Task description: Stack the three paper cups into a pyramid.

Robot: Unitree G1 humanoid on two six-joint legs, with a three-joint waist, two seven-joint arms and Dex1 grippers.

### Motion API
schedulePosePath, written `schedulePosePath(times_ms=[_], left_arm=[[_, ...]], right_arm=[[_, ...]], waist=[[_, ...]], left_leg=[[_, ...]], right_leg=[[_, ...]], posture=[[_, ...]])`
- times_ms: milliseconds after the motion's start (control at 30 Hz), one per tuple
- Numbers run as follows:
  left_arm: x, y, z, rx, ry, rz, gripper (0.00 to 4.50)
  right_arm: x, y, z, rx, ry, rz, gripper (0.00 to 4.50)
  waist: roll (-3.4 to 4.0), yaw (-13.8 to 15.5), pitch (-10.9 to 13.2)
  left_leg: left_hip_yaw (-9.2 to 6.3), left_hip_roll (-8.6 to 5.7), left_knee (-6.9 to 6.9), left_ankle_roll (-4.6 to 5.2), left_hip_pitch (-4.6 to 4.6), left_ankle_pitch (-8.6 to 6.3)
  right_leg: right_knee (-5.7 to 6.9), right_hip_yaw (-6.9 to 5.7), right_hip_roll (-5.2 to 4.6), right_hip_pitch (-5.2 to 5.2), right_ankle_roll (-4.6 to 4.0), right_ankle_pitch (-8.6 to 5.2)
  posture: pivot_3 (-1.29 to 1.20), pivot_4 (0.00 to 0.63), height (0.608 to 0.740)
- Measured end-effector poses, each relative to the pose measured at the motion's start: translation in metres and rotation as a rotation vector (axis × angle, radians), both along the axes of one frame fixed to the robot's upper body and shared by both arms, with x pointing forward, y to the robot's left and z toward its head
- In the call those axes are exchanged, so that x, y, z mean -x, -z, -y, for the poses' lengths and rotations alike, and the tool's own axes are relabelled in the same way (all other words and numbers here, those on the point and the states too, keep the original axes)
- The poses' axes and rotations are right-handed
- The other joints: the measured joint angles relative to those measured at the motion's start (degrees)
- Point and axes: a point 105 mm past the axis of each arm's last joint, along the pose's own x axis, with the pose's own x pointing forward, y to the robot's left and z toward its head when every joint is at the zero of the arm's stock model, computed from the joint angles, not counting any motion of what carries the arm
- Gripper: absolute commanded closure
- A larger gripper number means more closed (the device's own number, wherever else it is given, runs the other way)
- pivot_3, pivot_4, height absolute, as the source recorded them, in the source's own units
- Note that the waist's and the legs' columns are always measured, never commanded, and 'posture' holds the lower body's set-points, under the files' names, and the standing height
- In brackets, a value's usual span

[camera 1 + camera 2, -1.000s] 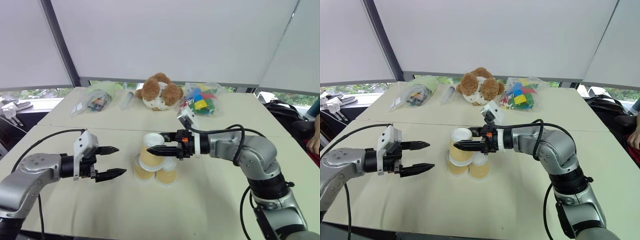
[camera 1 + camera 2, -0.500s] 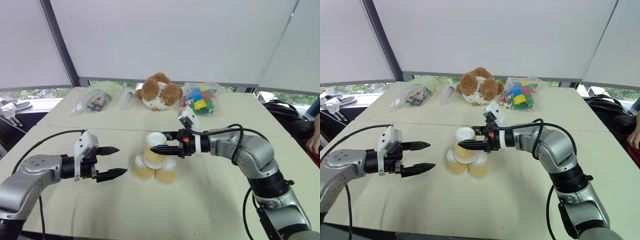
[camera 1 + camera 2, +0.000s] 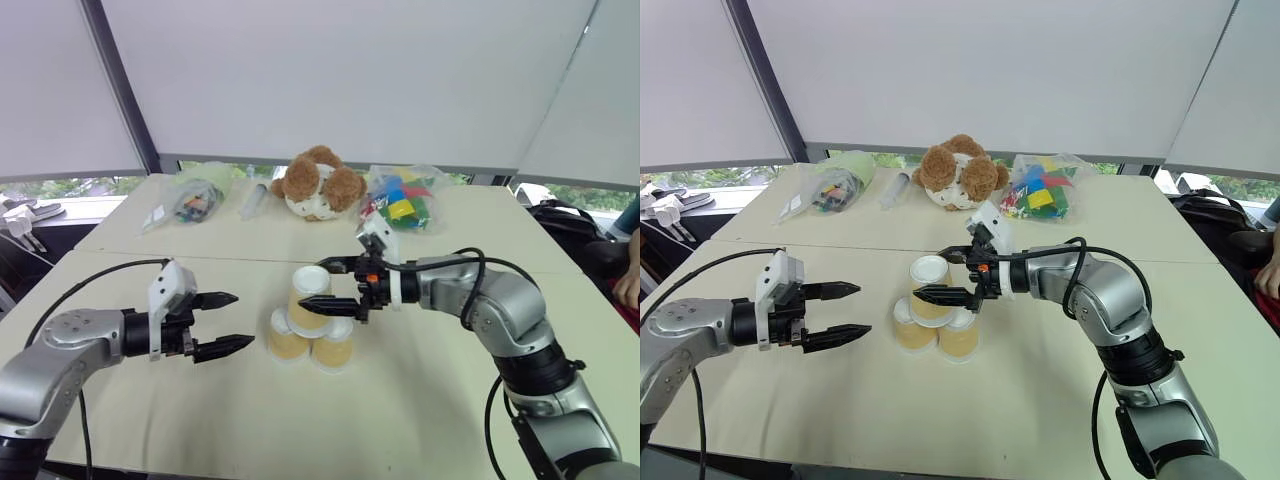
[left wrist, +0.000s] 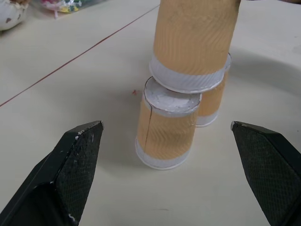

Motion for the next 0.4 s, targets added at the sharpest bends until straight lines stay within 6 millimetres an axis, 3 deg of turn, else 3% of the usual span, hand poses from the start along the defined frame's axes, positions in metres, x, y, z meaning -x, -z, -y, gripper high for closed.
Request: schedulePosePath(times_ms=[133, 300, 367, 400], left_arm=[[-0.001, -0.002, -0.004, 0.012, -0.015, 0.000, 0.00], [0.001, 0.000, -0.016, 0.022, -0.070, -0.017, 0.00], [0.003, 0.005, -0.019, 0.027, -0.099, -0.037, 0.00], [0.006, 0.010, -0.023, 0.033, -0.131, -0.057, 0.00]], right_arm=[[0.009, -0.018, 0.020, -0.040, -0.014, 0.048, 0.06], [0.024, -0.026, 0.056, -0.043, 0.000, 0.030, 0.06], [0.031, -0.019, 0.081, -0.017, 0.061, -0.018, 0.06], [0.033, -0.004, 0.102, 0.017, 0.132, -0.077, 0.06]], waist=[[0.00, 0.06, 0.00], [0.00, -0.06, 0.00], [-0.02, 0.08, -0.01], [-0.09, 0.40, -0.05]], left_leg=[[-0.01, 0.00, 0.00, 0.00, 0.00, 0.00], [-0.02, 0.01, -0.01, 0.00, 0.04, 0.00], [-0.06, 0.02, -0.05, 0.02, 0.04, -0.01], [-0.16, 0.01, -0.09, 0.06, 0.08, -0.04]], right_leg=[[-0.03, 0.00, 0.00, 0.01, 0.00, 0.00], [-0.04, 0.00, -0.01, 0.05, 0.00, 0.00], [-0.11, -0.01, -0.02, 0.08, 0.00, -0.01], [-0.25, -0.11, -0.05, 0.26, 0.01, -0.01]], posture=[[0.00, 0.150, 0.740], [0.00, 0.150, 0.740], [0.00, 0.150, 0.740], [0.00, 0.150, 0.740]])
